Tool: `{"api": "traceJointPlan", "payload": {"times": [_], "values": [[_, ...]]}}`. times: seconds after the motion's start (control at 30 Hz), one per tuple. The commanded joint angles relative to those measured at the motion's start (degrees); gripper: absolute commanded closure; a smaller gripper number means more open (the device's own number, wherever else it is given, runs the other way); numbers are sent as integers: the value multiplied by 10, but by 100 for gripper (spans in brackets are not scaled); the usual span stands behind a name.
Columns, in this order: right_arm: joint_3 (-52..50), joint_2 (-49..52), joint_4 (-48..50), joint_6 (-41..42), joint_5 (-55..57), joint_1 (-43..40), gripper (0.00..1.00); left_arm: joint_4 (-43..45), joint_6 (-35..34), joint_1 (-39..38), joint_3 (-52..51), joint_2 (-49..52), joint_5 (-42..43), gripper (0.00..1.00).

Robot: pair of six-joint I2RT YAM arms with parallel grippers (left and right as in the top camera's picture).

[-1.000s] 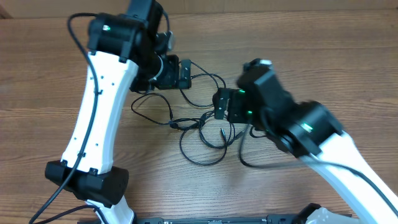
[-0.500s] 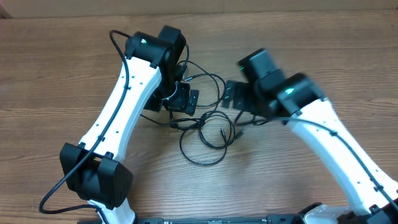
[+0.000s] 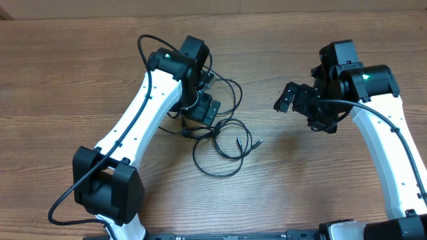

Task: Untangle cables

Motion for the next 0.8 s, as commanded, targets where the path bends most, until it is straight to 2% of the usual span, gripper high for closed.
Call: {"api": "traceJointPlan", "payload": {"times": [0.0,0.27,0.3,0.47,0.5,0.6,0.63,0.77], "values": [[8,-14,1,-36,-14,-1,0,2,123,-4,-23,4,-4,0],[8,-14,20,-36,-14,-1,0,48,194,-6,-71,4,-24,0],[8,-14,21,-36,-14,-1,0,53,195,-8,-76,4,-38,4],[8,-14,25,-36,-14,-1,0,81,196,-12,-99,4,-76,37],[8,-14,26,-36,-14,-1,0,82,196,-12,-100,4,-76,42],[8,-14,28,-36,-14,-1,0,82,196,-12,-100,4,-76,45],[8,-14,27,-36,-14,-1,0,82,196,-12,-100,4,-76,51],[8,-14,27,-35,-14,-1,0,87,190,-12,-100,4,-74,85]]}}
